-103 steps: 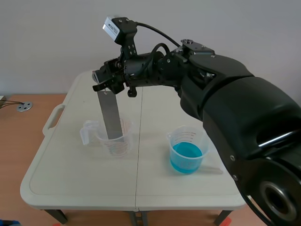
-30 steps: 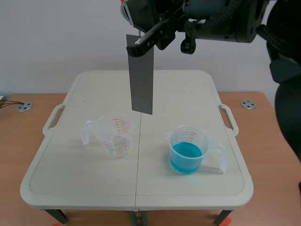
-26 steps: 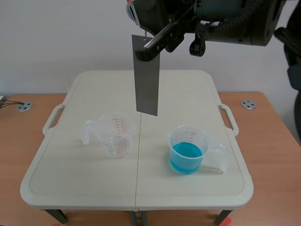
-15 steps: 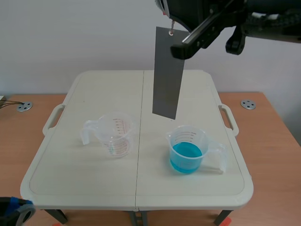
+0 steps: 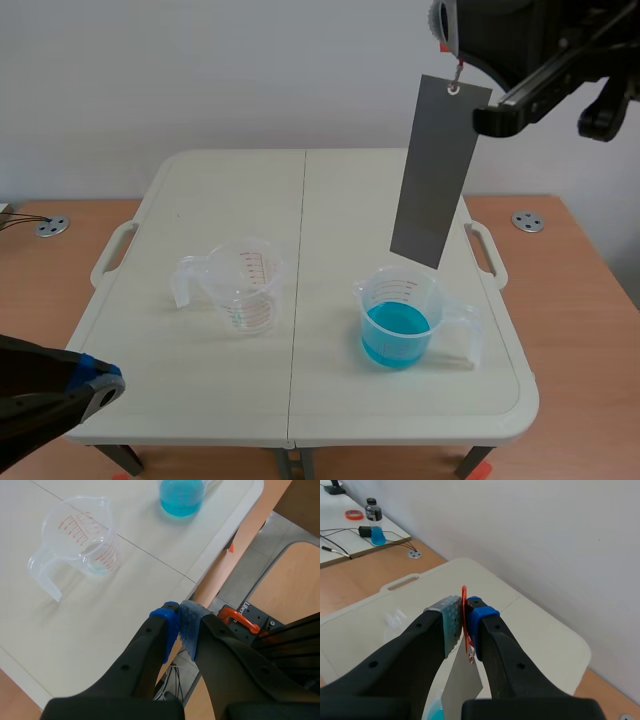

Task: Hold the metal plate by the orange handle, dip it into the blue solution, take it out and point at it, then put the plate back in the beaker on the left.
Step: 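Point at the plate with the left hand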

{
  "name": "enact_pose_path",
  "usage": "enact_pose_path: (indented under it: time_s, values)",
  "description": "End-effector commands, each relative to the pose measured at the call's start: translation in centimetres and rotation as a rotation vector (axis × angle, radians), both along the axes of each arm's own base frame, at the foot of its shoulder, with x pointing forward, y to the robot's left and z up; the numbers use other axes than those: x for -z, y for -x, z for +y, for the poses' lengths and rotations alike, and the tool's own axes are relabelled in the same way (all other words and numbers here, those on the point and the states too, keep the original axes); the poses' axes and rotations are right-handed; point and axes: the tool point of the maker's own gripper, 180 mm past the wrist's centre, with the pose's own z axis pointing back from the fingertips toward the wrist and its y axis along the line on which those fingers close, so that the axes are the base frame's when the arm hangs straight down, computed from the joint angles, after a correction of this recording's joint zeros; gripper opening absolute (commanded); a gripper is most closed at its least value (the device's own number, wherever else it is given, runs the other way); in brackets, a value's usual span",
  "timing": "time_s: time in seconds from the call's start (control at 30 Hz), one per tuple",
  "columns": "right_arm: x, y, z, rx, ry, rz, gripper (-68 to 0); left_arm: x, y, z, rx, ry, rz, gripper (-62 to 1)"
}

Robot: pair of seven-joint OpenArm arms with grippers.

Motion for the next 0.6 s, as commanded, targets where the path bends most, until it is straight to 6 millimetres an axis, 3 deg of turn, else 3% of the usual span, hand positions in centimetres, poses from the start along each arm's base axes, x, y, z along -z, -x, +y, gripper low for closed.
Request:
enact_pose_path:
  time_s: [0.0,0.23,0.57]
  values:
    - [-1.2,0.1,-0.3,0.004,-0.003,-0.046,-66.5,-0.6,-0.5,-0.5,0.001,0.039,-0.019,-58.2]
    - [-1.4,-0.4,-2.3,0.072,0.01,-0.055,-66.5,-1.5,-3.0,-2.1,0.041,0.101,-0.098,-58.2]
    - [-1.1,-0.2,-1.2,0.029,-0.01,-0.039,-66.5,-0.1,-6.2,-5.2,0.12,0.123,-0.134,-58.2]
